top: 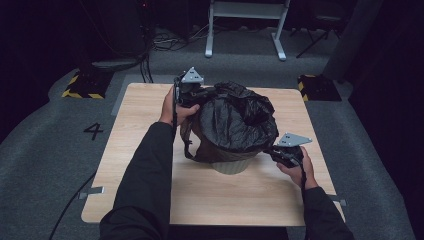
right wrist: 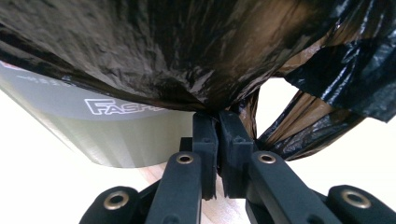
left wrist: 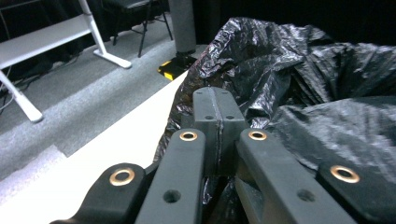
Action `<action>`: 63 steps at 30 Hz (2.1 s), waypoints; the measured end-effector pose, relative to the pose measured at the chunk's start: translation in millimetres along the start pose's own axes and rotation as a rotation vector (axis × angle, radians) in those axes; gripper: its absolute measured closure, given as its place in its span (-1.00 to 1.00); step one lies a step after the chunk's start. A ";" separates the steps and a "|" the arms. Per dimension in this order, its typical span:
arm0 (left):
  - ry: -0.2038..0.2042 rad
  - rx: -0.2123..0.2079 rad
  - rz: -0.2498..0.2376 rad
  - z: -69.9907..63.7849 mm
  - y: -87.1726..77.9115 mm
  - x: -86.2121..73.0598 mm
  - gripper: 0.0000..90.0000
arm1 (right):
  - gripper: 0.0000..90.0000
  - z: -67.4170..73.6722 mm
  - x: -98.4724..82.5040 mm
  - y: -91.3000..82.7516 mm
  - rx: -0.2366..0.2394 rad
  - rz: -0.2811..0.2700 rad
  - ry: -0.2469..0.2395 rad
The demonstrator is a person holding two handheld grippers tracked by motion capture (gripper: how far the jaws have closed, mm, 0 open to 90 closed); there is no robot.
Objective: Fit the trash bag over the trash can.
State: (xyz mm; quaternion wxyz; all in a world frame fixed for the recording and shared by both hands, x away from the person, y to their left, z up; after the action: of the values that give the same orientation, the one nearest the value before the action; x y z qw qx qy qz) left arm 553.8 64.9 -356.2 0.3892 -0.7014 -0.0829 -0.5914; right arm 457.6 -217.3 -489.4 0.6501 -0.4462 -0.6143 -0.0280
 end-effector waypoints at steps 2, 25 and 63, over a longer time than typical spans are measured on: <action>-0.014 0.004 0.012 4.0 2.8 -3.1 1.00 | 0.94 -1.9 -0.7 -0.1 -0.010 0.000 0.006; -0.179 -0.020 0.157 19.1 52.3 -76.7 1.00 | 1.00 -9.1 -16.1 11.9 0.023 0.082 0.059; -0.037 0.058 0.296 -48.4 -78.3 -201.7 -0.63 | -0.44 -19.5 18.8 -74.9 0.015 -0.153 0.102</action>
State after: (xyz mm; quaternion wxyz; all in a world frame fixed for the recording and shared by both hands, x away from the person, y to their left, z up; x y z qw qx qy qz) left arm 413.8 156.6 -501.6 0.4908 -0.7051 -0.0027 -0.5118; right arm 433.5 -264.6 -430.0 0.6798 -0.3913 -0.6129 -0.0957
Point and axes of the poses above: each handheld gripper's, and its own axes: y roughly forward along the jaws, x roughly out of its top, z roughly to its left, the point moved 6 cm from there along y, roughly forward along the jaws, and after that the axes turned 3 degrees about -y, right-handed, at the moved point
